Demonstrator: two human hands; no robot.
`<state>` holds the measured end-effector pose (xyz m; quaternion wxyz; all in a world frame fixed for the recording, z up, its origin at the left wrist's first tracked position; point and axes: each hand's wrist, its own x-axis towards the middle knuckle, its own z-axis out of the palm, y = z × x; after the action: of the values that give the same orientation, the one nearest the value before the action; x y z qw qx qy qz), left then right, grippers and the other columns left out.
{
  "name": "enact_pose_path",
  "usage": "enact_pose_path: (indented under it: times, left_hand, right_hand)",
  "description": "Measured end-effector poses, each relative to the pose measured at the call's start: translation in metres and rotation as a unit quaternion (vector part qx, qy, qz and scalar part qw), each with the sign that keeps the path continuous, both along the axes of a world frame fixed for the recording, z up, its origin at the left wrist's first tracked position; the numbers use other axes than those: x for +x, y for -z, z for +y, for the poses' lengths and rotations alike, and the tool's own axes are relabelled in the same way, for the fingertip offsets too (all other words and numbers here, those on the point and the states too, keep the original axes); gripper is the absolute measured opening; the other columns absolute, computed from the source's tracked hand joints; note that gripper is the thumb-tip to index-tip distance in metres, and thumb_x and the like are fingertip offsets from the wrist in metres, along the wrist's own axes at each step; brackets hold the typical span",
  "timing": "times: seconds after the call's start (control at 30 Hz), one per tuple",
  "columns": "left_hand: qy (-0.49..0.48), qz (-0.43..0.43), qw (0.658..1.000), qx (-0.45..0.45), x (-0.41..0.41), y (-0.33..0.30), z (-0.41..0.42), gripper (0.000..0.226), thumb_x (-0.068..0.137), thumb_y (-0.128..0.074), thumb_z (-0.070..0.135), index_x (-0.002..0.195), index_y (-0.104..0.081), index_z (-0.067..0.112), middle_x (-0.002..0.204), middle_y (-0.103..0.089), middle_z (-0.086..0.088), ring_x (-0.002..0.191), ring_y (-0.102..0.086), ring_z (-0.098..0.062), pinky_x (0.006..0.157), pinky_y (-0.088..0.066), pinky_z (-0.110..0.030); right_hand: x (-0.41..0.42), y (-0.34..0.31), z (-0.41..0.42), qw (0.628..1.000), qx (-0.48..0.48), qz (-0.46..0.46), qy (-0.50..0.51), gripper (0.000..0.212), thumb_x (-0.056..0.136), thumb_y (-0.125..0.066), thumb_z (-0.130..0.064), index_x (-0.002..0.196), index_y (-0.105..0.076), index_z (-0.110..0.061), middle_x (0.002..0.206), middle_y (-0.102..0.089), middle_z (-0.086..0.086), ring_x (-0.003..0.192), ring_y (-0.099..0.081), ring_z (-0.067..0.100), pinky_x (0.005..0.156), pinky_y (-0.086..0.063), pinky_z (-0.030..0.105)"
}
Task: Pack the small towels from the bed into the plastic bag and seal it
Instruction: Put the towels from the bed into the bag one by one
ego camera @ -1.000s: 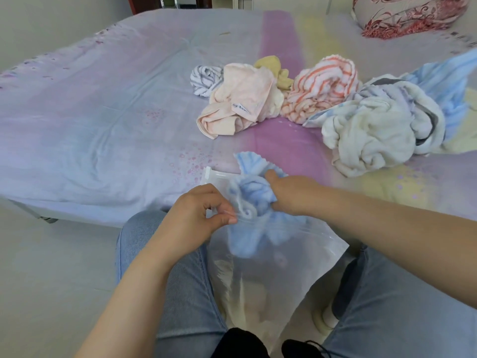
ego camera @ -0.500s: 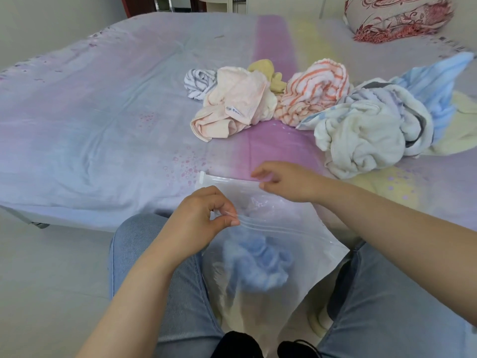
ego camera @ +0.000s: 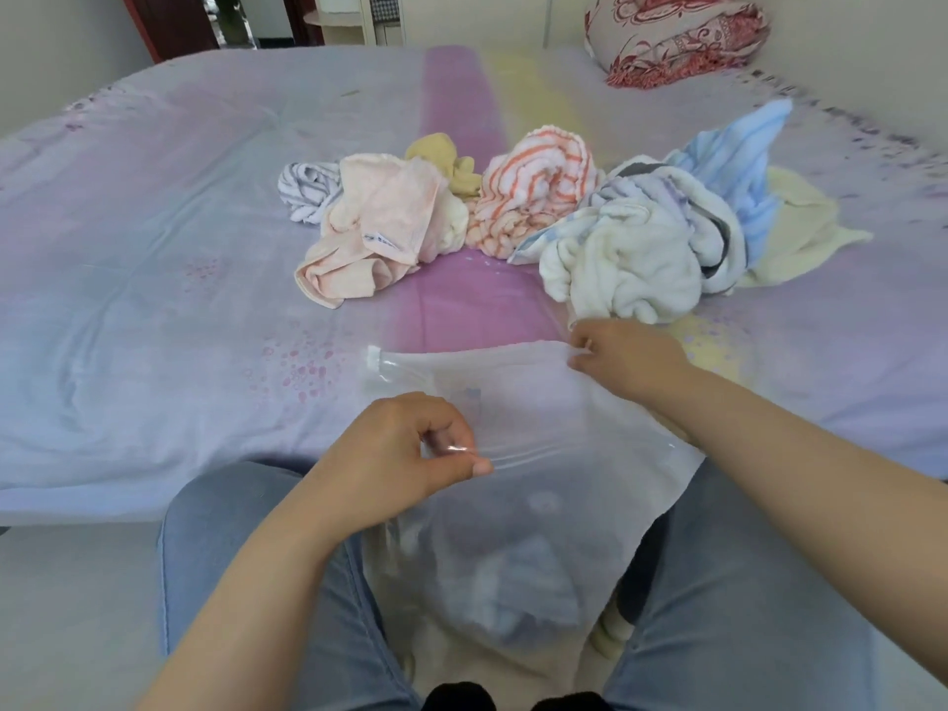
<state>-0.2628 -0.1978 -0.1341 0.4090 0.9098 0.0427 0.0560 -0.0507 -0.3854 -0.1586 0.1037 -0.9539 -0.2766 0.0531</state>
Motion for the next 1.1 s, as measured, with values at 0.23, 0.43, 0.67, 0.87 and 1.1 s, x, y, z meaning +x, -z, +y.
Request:
enact_pose_path:
  times: [0.23,0.43,0.67,0.87,1.1]
  left_hand:
    - [0.069,0.108,0.991,0.047,0.025,0.02,-0.015,0.029,0.08,-0.069,0.049,0.065,-0.066,0.025,0.078,-0.065,0.006,0.071,-0.059,-0.007,0.069,-0.049,-0.028]
    - [-0.202,0.038,0.965,0.165,0.031,0.021,0.005,0.044,0.087,-0.055,0.054,0.121,-0.052,0.026,0.102,-0.062,-0.005,0.096,-0.059,-0.027,0.073,-0.042,-0.032]
    - [-0.109,0.263,0.958,0.003,0.025,0.024,-0.01,0.084,0.089,-0.034,0.068,0.151,0.008,0.033,0.072,-0.074,0.001,0.056,-0.064,-0.015,0.06,-0.054,-0.027]
    - [-0.061,0.195,0.979,0.02,0.035,0.026,-0.016,0.085,0.089,-0.049,0.023,0.148,0.008,0.046,0.06,-0.064,-0.003,0.059,-0.068,-0.023,0.068,-0.059,-0.042]
    - [-0.093,0.041,0.995,-0.026,0.034,0.023,-0.021,0.071,0.088,-0.044,0.012,0.139,-0.018,0.054,0.067,-0.058,-0.018,0.065,-0.06,-0.034,0.061,-0.052,-0.053]
  right_hand:
    - [0.005,0.019,-0.014,0.993,-0.076,0.071,-0.048,0.024,0.091,-0.053,-0.036,0.112,-0.059,-0.026,0.114,-0.062,-0.006,0.1,-0.056,0.017,0.075,-0.04,0.028]
    - [0.007,0.015,-0.02,0.996,-0.047,0.059,-0.038,0.021,0.09,-0.054,-0.039,0.101,-0.062,-0.022,0.102,-0.066,-0.004,0.093,-0.059,0.018,0.071,-0.043,0.03]
    - [-0.001,0.001,-0.014,0.979,0.165,-0.119,0.023,0.032,0.093,-0.047,-0.043,0.081,-0.062,-0.017,0.083,-0.064,-0.003,0.082,-0.06,0.019,0.058,-0.038,0.03]
    - [0.047,0.003,-0.011,0.966,0.179,-0.13,0.132,0.088,0.073,-0.066,-0.06,0.145,-0.028,-0.026,0.151,-0.024,0.015,0.133,-0.034,0.039,0.103,-0.036,0.049]
    - [0.049,-0.006,-0.011,0.962,0.246,-0.054,0.105,0.058,0.077,-0.066,-0.035,0.128,-0.044,-0.019,0.131,-0.04,0.012,0.111,-0.052,0.031,0.085,-0.044,0.036]
